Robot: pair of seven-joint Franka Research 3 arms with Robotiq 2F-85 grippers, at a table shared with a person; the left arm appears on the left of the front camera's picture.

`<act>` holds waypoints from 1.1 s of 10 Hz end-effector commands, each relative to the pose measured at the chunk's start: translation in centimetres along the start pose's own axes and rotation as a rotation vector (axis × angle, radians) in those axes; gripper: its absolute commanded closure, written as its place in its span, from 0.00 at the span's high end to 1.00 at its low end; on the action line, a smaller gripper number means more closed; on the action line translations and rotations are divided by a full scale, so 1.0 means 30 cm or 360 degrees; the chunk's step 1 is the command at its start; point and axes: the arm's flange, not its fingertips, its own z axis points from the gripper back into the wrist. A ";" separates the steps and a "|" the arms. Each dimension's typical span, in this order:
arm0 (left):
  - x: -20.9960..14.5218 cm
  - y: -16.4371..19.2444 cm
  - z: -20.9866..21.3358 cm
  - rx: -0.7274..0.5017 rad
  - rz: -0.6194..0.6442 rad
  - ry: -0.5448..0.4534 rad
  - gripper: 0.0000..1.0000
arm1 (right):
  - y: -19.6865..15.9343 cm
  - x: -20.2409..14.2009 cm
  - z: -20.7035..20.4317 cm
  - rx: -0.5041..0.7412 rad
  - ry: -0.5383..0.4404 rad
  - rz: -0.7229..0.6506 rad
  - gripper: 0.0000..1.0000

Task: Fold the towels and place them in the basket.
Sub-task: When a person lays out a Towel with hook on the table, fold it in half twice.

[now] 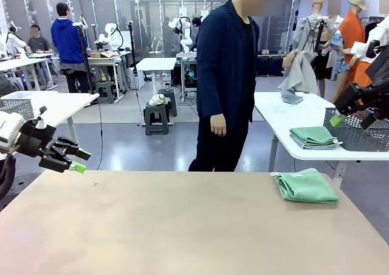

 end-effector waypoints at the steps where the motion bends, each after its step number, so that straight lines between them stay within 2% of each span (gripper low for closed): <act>1: 0.004 0.000 0.003 0.0002 -0.0004 -0.0008 0.74 | 0.002 -0.003 -0.007 -0.0004 -0.0003 -0.0012 0.82; 11: 0.004 0.000 0.003 0.0002 -0.0004 -0.0008 0.74 | 0.002 -0.003 -0.007 -0.0004 -0.0003 -0.0012 0.82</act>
